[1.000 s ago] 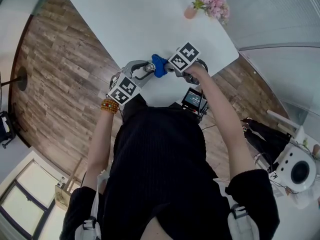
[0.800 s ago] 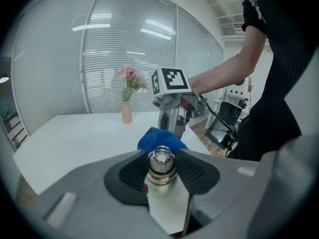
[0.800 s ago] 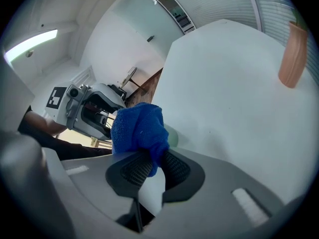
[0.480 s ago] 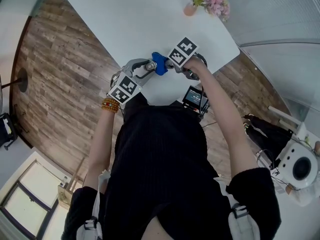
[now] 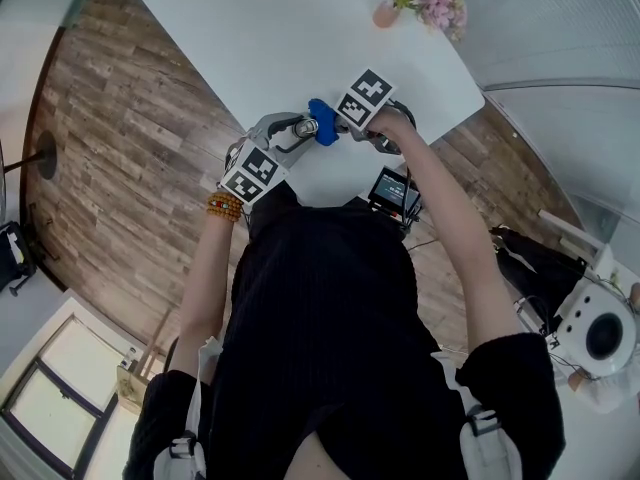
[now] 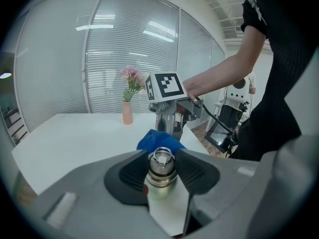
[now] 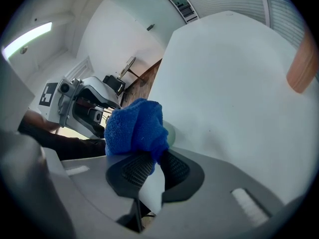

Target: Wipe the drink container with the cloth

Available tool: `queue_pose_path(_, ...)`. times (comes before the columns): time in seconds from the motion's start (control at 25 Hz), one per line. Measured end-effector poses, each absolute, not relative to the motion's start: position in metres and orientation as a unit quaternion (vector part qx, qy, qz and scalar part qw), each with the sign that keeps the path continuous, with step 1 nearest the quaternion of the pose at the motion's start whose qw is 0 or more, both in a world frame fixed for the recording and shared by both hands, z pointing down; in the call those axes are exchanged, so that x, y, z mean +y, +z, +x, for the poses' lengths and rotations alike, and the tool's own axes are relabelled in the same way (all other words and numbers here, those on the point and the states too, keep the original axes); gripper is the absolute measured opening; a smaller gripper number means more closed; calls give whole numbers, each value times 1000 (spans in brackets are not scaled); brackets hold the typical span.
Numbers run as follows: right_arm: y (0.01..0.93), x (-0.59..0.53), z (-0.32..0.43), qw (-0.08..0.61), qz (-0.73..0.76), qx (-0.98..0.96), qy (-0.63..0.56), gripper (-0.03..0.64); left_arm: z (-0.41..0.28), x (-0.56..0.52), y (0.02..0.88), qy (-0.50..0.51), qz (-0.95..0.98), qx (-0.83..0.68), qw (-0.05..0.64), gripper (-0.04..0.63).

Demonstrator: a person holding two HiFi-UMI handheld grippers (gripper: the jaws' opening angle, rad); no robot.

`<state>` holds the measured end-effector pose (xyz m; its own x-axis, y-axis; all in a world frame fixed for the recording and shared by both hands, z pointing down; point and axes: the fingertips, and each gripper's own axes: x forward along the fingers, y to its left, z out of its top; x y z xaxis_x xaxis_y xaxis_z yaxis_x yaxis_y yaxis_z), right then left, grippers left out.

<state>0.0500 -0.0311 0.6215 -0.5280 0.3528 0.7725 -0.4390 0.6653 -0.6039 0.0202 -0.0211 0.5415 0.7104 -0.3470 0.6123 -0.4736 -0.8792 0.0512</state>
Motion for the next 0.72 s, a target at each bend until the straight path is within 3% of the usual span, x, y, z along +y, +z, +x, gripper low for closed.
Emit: queue_pose_path(0.72, 662, -18, 56, 533, 34, -755, 380, 61, 27, -26, 539, 296, 923, -226, 99, 262)
